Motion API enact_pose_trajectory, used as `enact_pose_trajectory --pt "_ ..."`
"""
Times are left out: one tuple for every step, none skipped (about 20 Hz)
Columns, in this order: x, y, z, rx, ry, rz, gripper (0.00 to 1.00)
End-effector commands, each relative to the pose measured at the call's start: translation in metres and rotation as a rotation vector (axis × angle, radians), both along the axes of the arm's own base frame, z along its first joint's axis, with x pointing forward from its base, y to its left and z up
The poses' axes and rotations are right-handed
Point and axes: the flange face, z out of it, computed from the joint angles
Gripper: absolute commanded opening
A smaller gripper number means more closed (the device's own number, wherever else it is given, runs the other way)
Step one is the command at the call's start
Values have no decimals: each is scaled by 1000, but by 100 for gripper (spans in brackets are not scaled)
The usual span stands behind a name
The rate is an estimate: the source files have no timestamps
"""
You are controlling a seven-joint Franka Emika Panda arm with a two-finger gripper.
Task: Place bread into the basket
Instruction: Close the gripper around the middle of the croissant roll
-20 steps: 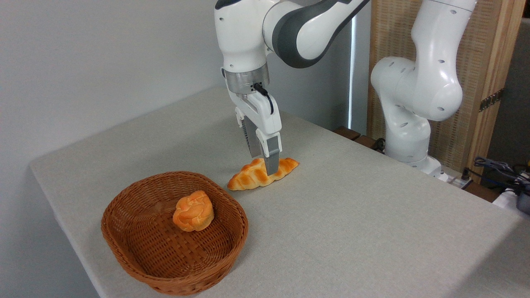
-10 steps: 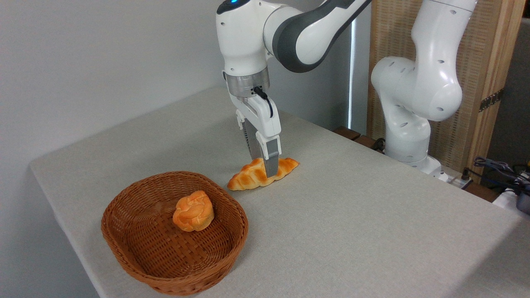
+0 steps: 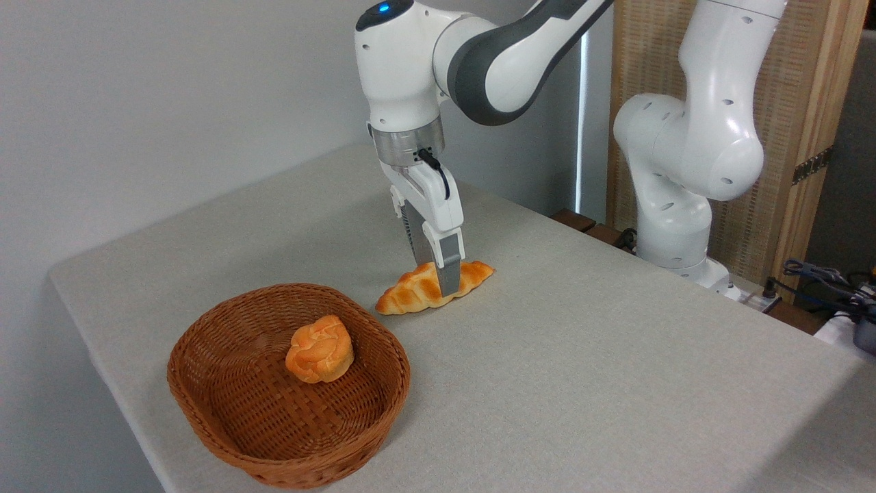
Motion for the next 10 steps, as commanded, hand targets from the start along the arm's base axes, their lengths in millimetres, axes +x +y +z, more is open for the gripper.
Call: enact_pose_trajectory --pt "1 -4 -5 -28 -6 -11 93" --pt "1 -5 -6 -28 -6 -12 86" --pt "1 -5 -7 -28 -6 -12 77" --pt "2 -5 -7 -28 -8 -12 72" --pt "2 -5 -8 -28 -6 -13 64" --pt "2 -5 -8 -28 -6 -15 61" --pt "2 -5 -8 -28 -6 -16 59" --pt "2 -5 -8 -28 -6 -16 56" --pt "2 -5 -8 -29 -5 -20 53" --pt "2 -5 -7 -35 -5 -23 50"
